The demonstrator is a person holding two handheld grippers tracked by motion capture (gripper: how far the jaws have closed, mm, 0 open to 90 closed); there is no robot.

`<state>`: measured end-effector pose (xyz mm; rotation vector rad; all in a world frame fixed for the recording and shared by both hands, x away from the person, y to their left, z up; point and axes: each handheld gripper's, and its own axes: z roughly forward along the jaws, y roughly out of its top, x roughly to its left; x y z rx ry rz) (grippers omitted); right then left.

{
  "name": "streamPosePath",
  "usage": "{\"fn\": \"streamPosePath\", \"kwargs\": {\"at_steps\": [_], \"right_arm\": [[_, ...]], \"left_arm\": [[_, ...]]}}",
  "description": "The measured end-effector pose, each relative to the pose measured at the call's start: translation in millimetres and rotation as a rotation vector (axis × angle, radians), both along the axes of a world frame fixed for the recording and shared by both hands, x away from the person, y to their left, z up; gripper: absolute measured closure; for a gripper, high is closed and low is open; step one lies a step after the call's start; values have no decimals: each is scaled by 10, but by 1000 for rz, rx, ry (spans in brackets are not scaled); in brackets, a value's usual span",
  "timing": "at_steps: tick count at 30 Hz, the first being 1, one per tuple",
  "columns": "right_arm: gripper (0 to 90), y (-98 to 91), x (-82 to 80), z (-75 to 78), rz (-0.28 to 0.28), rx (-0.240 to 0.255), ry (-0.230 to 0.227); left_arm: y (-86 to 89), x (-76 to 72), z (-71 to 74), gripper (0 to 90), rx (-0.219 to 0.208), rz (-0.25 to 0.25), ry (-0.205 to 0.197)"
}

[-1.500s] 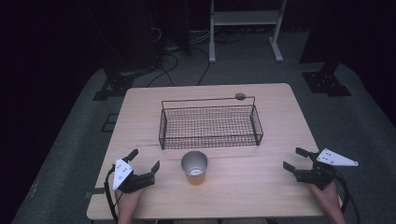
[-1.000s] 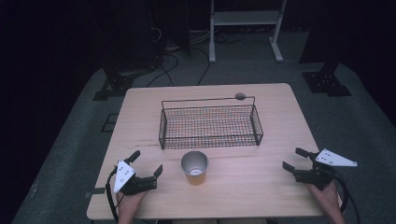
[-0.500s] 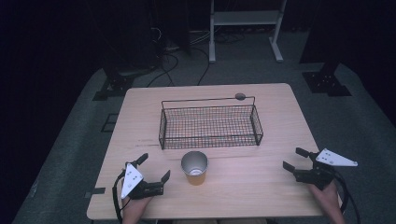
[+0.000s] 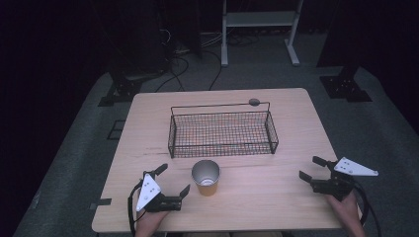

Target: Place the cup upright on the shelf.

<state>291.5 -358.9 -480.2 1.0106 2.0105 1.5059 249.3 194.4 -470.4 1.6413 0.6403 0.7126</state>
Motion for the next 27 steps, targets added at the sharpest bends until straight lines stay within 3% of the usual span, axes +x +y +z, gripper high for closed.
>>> {"fn": "streamPosePath", "kwargs": {"at_steps": [6, 27], "right_arm": [[138, 2, 1, 0, 0, -3, 0], [137, 2, 2, 0, 1, -2, 1]], "left_arm": [[-69, 6, -15, 0, 3, -50, 14], [-217, -9, -27, 0, 4, -153, 26]]}}
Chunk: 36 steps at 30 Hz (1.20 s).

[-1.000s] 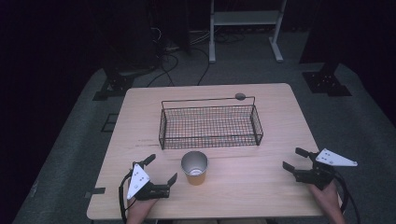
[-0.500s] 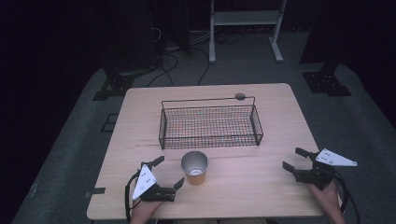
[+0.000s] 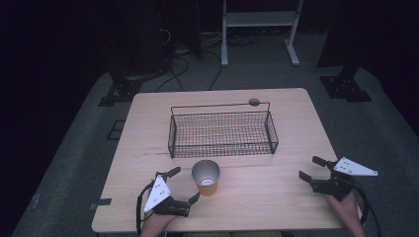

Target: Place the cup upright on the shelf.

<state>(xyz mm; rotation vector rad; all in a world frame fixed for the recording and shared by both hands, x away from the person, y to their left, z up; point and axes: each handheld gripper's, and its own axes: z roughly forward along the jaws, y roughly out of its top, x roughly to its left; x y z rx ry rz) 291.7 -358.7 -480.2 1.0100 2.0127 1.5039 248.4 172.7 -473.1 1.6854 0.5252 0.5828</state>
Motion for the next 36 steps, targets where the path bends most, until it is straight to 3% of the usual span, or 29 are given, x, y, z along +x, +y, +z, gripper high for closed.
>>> {"fn": "streamPosePath", "kwargs": {"at_steps": [13, 26, 36], "right_arm": [[138, 9, 0, 0, 4, -5, 1], [138, 29, -2, 0, 6, -17, -3], [138, 37, -5, 1, 8, -23, -4]], "left_arm": [[-64, 31, -26, 0, 3, -38, 32], [-142, 60, -23, 0, -2, -35, 33], [-207, 129, 9, 0, 7, -61, 28]]}}
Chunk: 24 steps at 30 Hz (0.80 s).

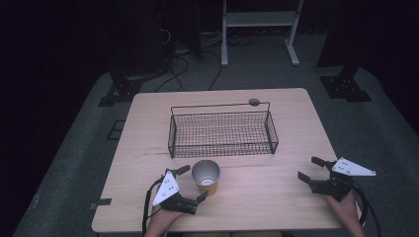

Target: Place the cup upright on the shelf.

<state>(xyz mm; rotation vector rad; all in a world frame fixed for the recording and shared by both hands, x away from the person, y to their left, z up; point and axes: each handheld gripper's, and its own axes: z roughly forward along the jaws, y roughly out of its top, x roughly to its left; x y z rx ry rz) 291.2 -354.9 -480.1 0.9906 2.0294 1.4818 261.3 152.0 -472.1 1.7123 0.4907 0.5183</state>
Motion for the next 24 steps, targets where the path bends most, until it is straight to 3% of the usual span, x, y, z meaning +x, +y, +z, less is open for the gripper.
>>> {"fn": "streamPosePath", "kwargs": {"at_steps": [15, 24], "right_arm": [[138, 1, 2, 0, -2, -1, 0], [138, 2, 2, 0, -1, -1, 0]], "left_arm": [[-114, 66, 47, 0, -4, 1, 10], [-196, 122, 41, 0, 16, -2, 19]]}}
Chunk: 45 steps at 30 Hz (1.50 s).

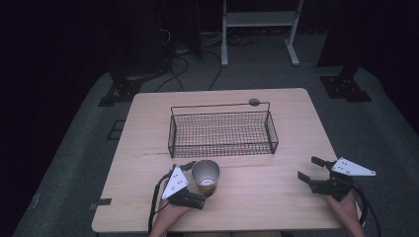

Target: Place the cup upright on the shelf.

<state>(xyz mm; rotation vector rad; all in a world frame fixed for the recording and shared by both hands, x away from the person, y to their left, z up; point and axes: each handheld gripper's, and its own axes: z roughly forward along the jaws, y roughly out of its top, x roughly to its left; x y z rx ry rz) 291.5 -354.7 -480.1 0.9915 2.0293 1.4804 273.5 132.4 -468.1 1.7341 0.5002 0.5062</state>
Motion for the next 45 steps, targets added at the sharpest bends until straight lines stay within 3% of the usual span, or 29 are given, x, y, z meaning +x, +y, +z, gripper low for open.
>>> {"fn": "streamPosePath", "kwargs": {"at_steps": [6, 9, 14, 27, 37, 45], "right_arm": [[138, -3, 2, 0, 1, 2, 1], [138, -1, 2, 0, 2, 1, 0], [139, 1, 2, 0, 4, 0, -1], [139, -3, 4, 0, 5, 3, -1], [139, -4, 4, 0, 6, 4, -2], [139, -4, 5, 0, 6, 4, -3]], "left_arm": [[-60, 29, -4, 0, 1, 11, 21], [-62, 31, 4, 45, -2, 11, 10], [-38, 54, 27, 103, -20, -4, 27], [-48, 72, 56, 123, -9, 12, 9], [-75, 90, 216, 123, -16, -15, -19], [-64, 134, 315, 124, -35, -31, -8]]}}
